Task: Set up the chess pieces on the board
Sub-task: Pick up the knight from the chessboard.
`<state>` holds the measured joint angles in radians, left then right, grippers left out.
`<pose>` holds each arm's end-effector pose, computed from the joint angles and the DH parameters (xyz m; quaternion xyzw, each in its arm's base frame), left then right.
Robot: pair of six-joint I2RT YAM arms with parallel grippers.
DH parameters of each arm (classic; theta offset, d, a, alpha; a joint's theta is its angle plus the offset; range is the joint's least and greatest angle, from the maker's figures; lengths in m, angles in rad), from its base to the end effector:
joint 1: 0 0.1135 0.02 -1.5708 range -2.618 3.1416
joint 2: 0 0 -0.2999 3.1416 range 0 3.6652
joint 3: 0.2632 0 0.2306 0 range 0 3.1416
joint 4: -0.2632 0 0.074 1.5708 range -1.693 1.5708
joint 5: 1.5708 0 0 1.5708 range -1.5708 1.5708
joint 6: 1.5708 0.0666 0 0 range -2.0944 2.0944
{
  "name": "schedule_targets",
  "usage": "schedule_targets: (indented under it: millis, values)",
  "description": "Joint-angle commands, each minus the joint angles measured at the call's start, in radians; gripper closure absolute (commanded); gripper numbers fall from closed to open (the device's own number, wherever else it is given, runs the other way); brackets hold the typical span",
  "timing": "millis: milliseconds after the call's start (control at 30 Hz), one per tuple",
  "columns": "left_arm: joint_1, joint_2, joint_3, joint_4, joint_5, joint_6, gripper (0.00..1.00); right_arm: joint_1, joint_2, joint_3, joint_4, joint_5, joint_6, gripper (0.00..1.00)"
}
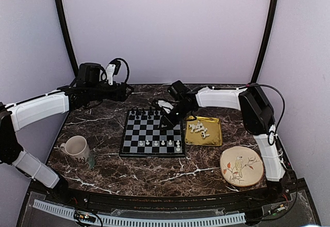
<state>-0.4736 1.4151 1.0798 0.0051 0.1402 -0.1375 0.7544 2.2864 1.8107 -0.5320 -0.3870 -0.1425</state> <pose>0.2947 -0.1615 0.3478 0.1759 0.7935 -0.2288 0.5358 0.3578 0.3707 0.1765 -0.4569 0.8263 0.2583 0.2044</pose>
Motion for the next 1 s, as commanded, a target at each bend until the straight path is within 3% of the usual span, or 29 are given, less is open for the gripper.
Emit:
schedule_targets:
  millis: [0,300,767,967]
  values:
    - [0.006,-0.019,0.000,0.002,0.005,0.003,0.26,0.017,0.031,0.027,-0.024,0.099,0.008,0.65]
    - [0.006,-0.011,0.001,0.003,0.010,0.000,0.26,0.036,0.042,0.029,-0.033,0.147,-0.013,0.68]
    - [0.006,-0.006,0.002,0.000,0.013,0.000,0.26,0.052,-0.015,-0.048,-0.011,0.199,-0.081,0.90]
    - [0.004,0.019,-0.001,0.011,0.017,-0.055,0.28,0.010,-0.218,-0.218,0.139,0.030,-0.095,0.92]
